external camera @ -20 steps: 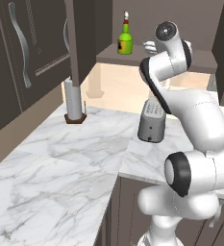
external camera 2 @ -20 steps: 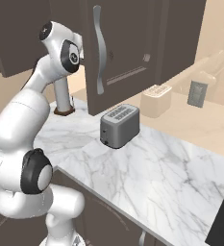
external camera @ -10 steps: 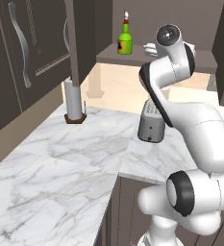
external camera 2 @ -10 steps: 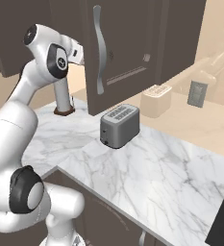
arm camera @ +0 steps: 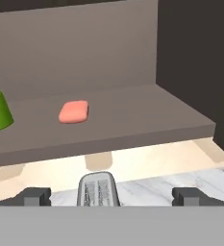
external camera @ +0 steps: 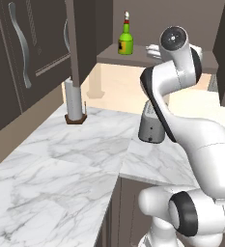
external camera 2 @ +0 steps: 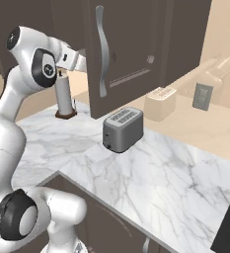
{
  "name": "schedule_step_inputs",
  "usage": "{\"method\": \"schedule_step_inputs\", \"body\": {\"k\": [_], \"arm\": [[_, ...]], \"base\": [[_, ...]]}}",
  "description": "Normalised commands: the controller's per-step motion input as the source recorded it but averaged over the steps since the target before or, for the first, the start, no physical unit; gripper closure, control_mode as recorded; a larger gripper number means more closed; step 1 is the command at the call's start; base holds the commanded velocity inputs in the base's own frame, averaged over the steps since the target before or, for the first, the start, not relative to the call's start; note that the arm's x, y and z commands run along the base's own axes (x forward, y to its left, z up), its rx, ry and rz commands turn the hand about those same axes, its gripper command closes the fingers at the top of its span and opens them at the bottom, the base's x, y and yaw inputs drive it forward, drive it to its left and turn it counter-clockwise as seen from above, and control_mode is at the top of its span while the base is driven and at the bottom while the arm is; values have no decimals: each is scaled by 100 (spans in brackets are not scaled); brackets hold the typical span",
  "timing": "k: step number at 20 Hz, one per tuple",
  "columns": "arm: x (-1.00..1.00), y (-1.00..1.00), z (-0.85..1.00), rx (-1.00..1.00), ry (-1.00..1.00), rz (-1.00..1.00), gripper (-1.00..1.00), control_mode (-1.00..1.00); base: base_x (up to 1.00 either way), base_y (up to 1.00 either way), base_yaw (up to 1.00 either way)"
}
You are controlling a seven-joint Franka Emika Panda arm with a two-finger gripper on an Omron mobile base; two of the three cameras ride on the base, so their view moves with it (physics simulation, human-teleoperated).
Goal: Pick up the bar soap and spray from the sink, and place them back in the cabinet, and close the cabinet doors.
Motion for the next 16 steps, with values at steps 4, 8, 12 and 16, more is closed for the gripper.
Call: {"method": "schedule_step_inputs", "body": {"k": [4,8,12,16], "arm": [[-44,6,5,0,-7,0,-100,-100],[-41,6,7,0,-8,0,-100,-100],[-39,11,8,0,-11,0,-100,-100],[-44,21,8,0,-11,0,-100,-100]], "base": [[0,0,0],[0,0,0],[0,0,0],[0,0,0]]}}
